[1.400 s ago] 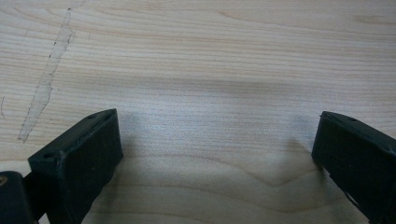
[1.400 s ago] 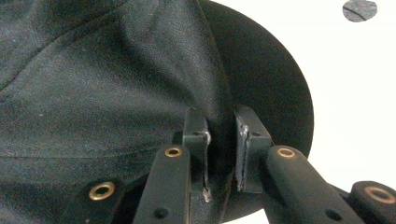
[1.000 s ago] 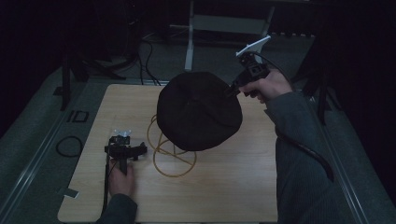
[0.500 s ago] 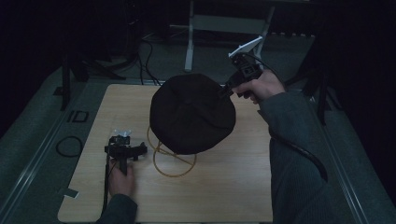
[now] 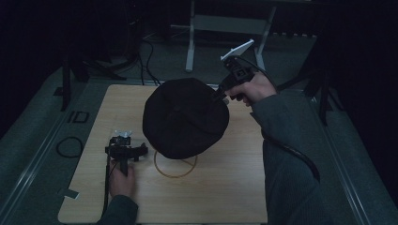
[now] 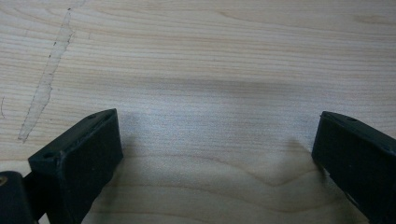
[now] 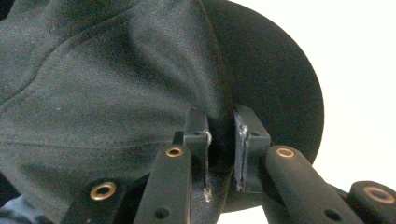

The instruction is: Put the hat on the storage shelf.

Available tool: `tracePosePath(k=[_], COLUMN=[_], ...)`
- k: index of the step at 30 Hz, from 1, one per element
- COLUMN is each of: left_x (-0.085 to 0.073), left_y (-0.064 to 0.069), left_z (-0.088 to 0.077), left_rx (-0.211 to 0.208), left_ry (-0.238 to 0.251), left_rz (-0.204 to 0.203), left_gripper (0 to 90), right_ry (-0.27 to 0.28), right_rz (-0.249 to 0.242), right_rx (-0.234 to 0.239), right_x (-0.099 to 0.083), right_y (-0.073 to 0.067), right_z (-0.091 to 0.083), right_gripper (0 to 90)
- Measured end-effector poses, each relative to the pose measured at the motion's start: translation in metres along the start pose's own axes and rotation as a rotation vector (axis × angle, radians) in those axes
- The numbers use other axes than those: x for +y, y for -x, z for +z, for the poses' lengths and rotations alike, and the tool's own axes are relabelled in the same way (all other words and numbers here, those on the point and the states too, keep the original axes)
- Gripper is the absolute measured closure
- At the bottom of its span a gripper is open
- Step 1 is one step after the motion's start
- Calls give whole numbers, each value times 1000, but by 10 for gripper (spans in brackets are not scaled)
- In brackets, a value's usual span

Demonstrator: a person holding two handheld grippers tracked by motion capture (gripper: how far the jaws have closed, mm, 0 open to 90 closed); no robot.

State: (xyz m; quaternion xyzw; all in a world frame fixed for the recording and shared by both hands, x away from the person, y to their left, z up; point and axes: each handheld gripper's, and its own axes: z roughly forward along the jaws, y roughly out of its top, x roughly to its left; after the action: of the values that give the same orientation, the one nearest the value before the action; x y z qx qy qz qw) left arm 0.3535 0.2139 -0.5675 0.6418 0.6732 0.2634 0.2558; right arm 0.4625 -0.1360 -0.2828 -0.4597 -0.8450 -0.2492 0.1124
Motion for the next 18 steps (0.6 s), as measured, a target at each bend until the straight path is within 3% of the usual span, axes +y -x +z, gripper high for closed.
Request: tracePosePath(k=[18], left_x=[0], left_y=[0], left_z=[0], left_rx=[1], left_ry=[4], left_rz=[-4], left_gripper=[12], right_ry=[-51], right_rz=[-33], right_rx=[14], right_x=[7], right_y=[-13], right_z=[31], right_gripper=[776])
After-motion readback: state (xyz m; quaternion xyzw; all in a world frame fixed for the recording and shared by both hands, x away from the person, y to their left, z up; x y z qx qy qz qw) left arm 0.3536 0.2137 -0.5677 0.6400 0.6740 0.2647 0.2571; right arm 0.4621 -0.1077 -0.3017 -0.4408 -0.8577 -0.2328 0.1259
